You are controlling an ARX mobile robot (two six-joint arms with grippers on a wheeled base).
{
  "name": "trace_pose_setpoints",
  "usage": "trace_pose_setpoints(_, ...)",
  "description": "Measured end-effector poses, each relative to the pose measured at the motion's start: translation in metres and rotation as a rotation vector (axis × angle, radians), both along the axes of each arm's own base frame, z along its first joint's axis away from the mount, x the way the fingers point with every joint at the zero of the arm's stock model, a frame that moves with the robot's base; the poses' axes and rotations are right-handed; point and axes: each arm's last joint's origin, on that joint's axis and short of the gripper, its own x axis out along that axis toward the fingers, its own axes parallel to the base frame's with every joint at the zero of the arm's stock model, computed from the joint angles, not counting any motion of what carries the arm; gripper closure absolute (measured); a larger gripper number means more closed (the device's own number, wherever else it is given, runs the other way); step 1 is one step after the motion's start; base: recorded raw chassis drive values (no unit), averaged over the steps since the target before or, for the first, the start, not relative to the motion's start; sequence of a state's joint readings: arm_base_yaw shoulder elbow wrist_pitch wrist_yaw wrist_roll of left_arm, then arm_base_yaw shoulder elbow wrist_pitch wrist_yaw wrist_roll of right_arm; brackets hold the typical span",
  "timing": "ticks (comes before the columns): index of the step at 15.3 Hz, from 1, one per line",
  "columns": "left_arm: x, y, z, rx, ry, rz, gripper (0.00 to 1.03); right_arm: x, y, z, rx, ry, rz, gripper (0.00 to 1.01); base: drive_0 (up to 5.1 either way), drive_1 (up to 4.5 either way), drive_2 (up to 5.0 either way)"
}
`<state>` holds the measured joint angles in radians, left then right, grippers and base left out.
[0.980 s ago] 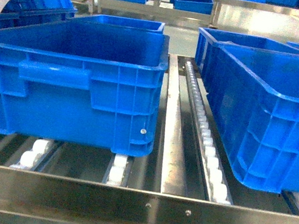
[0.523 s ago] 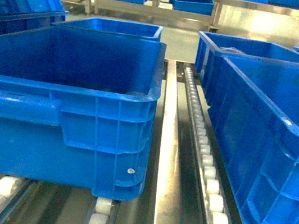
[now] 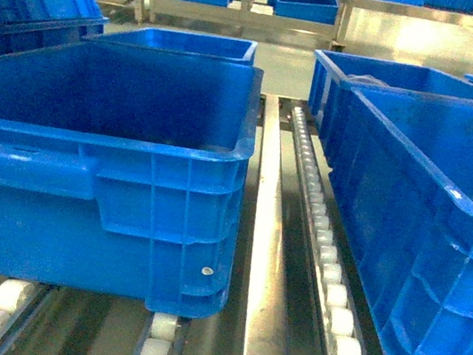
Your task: Sort blue parts and orange caps into right shelf containers
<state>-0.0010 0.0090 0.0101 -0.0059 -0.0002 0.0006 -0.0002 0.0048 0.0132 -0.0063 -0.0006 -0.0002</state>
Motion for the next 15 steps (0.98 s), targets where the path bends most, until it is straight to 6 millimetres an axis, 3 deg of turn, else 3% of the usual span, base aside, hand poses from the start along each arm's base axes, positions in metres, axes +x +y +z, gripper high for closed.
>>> trace_pose_setpoints(15, 0.0, 0.0, 0.0, 0.0, 0.0, 0.0, 0.6, 0.0, 0.0, 0.0, 0.0, 0.0, 0.0, 0.57, 0.0, 0.0, 0.0)
